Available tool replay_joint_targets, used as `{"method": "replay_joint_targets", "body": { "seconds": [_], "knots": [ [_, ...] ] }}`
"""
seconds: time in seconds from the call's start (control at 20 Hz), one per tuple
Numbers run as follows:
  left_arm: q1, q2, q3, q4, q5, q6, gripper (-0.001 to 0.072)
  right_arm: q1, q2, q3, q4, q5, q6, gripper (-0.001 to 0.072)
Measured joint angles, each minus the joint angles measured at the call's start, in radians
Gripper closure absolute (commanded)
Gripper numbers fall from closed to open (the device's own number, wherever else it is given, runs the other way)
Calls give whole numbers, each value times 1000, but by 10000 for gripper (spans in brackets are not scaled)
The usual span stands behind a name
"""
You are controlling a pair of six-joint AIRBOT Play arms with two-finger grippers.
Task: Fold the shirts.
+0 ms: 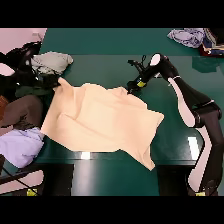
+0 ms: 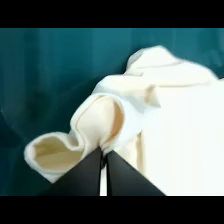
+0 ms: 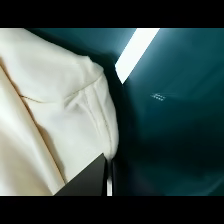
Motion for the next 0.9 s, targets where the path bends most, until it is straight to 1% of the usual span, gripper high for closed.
{"method": "replay_joint_targets", "body": {
  "seconds": [0.15,0.25,0.55,0.75,0.9],
  "knots": [
    [0,93,105,22,-4,1,684,-33,101,13,10,-16,0,703],
    [0,165,195,39,-10,2,684,-78,214,18,8,-29,0,703],
    [0,399,472,49,-44,1,684,-249,671,20,8,-88,0,703],
    [0,530,632,40,-56,-46,685,-388,957,21,6,-142,-16,704],
    [0,577,745,25,-72,-89,685,-503,1114,16,7,-159,-32,703]
  ]
}}
